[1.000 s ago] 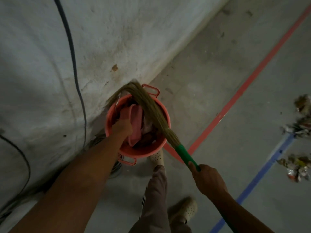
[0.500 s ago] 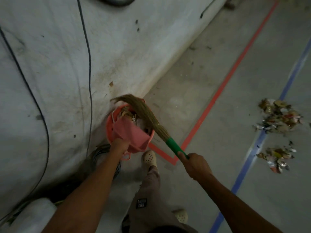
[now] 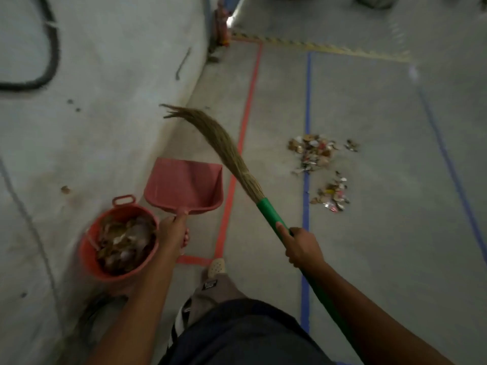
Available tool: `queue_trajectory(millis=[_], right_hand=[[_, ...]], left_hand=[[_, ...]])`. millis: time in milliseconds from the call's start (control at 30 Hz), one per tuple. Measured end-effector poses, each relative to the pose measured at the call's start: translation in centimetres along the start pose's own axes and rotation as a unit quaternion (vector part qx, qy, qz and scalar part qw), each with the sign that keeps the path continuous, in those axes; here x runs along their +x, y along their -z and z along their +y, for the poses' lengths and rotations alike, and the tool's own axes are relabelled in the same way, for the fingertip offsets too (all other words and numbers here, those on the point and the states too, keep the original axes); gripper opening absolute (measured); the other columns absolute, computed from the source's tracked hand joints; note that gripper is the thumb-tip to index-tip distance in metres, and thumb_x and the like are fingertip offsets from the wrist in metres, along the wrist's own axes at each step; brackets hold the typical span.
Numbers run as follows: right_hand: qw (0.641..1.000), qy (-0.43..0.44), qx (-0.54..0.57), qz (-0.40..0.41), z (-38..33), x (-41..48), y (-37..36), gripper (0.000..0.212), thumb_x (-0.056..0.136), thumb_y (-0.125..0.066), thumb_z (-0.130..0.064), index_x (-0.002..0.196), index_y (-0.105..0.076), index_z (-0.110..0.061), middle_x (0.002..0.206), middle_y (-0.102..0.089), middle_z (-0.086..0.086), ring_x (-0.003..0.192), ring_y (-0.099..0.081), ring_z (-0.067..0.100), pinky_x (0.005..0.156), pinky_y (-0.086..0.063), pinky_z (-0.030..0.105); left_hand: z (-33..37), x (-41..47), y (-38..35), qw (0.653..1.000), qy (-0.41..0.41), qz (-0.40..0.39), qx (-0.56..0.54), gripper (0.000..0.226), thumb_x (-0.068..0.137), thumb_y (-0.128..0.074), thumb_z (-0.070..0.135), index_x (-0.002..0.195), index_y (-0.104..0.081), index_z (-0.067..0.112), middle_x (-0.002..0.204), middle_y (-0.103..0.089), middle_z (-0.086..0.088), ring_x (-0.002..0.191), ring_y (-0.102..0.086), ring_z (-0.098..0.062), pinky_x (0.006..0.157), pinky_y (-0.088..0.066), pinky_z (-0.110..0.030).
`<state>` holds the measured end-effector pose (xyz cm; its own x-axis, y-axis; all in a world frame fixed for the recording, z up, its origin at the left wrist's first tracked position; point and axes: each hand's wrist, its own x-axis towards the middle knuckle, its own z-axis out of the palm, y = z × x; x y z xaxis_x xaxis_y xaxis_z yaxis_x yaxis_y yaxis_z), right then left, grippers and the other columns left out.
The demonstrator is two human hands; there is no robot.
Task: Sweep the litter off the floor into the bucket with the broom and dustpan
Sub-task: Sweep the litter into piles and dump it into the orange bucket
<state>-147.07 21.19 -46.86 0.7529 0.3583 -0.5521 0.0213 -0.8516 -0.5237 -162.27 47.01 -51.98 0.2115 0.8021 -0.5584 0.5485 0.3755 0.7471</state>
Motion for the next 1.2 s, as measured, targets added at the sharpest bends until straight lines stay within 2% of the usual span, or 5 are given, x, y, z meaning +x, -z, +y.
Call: queue_trajectory(millis=[167, 300, 567, 900, 1200], right_hand=[[0.990, -0.075, 0.097, 0.069, 6.6, 0.1, 6.1, 0.060, 0.097, -0.043, -0.065, 0.085, -0.063, -0.009, 0.069, -0.067, 0.008, 0.050, -0.063, 0.018, 0.045, -0.052, 0.027], [0.970, -0.137, 0.161, 0.120, 11.9, 2.1, 9.4, 0.067, 0.096, -0.044, -0.067, 0.086, -0.067, -0.004, 0.067, -0.071, 0.013, 0.051, -0.068, 0.025, 0.048, -0.057, 0.033], [0.930, -0.251, 0.225, 0.146, 18.8, 12.1, 17.0, 0.060, 0.098, -0.047, -0.060, 0.090, -0.064, -0.003, 0.069, -0.068, 0.013, 0.053, -0.064, 0.024, 0.049, -0.053, 0.030], [0.919, -0.343, 0.191, 0.043, 24.3, 25.6, 24.9, 0.061, 0.100, -0.045, -0.058, 0.091, -0.063, -0.001, 0.069, -0.065, 0.011, 0.049, -0.060, 0.020, 0.045, -0.048, 0.024], [0.922, -0.349, 0.144, -0.085, 36.0, 36.8, 24.6, 0.063, 0.098, -0.045, -0.062, 0.091, -0.064, -0.002, 0.069, -0.064, 0.009, 0.046, -0.057, 0.015, 0.042, -0.046, 0.021]], left_hand=[[4.5, -2.9, -8.5, 0.994, -0.063, -0.083, 0.036, 0.046, 0.094, -0.059, 0.051, 0.071, -0.056, 0.010, 0.051, -0.050, -0.006, 0.033, -0.038, -0.013, 0.038, -0.029, -0.018], [7.2, -3.4, -16.0, 0.985, -0.090, -0.134, 0.065, 0.043, 0.092, -0.061, 0.050, 0.071, -0.055, 0.013, 0.053, -0.050, -0.006, 0.036, -0.039, -0.015, 0.041, -0.029, -0.019], [12.0, 0.2, -33.3, 0.965, -0.088, -0.223, 0.108, 0.041, 0.095, -0.060, 0.049, 0.071, -0.052, 0.017, 0.051, -0.047, -0.004, 0.031, -0.036, -0.012, 0.039, -0.026, -0.015], [14.9, 7.9, -51.5, 0.958, 0.017, -0.202, 0.204, 0.037, 0.097, -0.060, 0.038, 0.076, -0.060, 0.007, 0.054, -0.050, -0.011, 0.034, -0.040, -0.016, 0.034, -0.030, -0.015], [9.3, 12.8, -64.3, 0.950, 0.071, -0.169, 0.254, 0.041, 0.098, -0.060, 0.037, 0.069, -0.053, 0.009, 0.052, -0.047, -0.009, 0.037, -0.037, -0.017, 0.039, -0.029, -0.017]])
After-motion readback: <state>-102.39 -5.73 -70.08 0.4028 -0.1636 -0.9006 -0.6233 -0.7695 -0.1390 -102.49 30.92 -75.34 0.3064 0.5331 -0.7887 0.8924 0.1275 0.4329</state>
